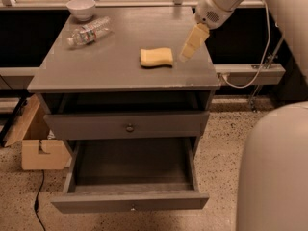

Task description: Place sponge into middle drawer

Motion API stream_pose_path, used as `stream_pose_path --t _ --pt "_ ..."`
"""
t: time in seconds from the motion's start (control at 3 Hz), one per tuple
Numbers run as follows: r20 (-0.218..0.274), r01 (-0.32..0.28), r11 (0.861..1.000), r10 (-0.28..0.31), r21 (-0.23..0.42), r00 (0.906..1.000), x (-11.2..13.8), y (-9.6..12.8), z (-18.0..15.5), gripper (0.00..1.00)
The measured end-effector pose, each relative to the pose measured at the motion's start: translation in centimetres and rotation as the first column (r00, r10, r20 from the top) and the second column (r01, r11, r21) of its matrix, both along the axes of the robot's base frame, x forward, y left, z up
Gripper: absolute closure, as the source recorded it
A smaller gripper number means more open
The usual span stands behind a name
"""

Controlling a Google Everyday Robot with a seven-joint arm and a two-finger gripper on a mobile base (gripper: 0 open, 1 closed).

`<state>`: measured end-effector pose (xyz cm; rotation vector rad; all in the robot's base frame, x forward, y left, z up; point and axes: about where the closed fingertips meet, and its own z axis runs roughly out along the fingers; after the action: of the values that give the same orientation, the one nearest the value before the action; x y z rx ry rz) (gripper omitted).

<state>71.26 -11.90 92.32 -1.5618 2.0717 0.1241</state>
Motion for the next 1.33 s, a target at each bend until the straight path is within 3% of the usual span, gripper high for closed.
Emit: stream_pose_path --t 0.67,1.33 --pt "-0.074 -0.063 0.992 0.055 -0.110 0.9957 2.9 5.2 -3.9 0.00" --pt "-0.136 -0.142 0.984 0.126 -0.108 0.9826 4.2 8.8 -7.0 0.00"
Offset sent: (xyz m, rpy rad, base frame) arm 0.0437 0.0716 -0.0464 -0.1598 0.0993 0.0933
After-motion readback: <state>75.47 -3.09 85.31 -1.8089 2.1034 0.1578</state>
